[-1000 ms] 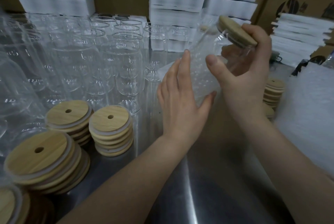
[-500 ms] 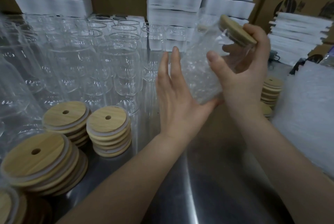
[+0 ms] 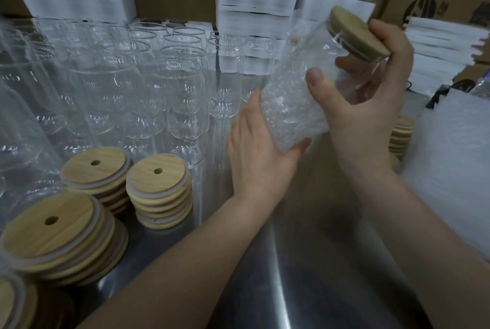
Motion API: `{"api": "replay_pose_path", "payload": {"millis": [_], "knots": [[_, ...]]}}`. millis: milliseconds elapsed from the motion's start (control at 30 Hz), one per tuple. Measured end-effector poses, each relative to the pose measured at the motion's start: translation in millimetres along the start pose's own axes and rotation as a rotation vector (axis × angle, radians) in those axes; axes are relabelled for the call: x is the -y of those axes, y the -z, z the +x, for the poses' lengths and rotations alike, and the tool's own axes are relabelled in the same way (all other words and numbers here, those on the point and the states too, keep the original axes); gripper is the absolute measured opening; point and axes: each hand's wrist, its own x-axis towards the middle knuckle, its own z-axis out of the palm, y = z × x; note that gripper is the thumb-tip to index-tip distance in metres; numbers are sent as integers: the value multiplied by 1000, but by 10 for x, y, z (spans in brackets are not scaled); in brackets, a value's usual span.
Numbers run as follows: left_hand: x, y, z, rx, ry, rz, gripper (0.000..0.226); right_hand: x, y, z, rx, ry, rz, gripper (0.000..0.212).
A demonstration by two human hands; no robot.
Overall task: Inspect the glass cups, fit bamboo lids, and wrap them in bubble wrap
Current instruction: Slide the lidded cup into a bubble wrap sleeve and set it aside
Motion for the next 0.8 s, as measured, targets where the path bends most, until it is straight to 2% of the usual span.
{"api": "replay_pose_path", "payload": {"millis": [200, 400, 800], "knots": [[10, -21, -20, -11, 12, -59, 103, 2, -41, -50, 89, 25, -30, 69], [24, -37, -12, 2, 39, -163, 102, -5, -83, -69, 151, -46, -40, 78], [-6, -11, 40, 21, 132, -408, 97, 16, -110, -80, 306, -165, -50, 79]]}}
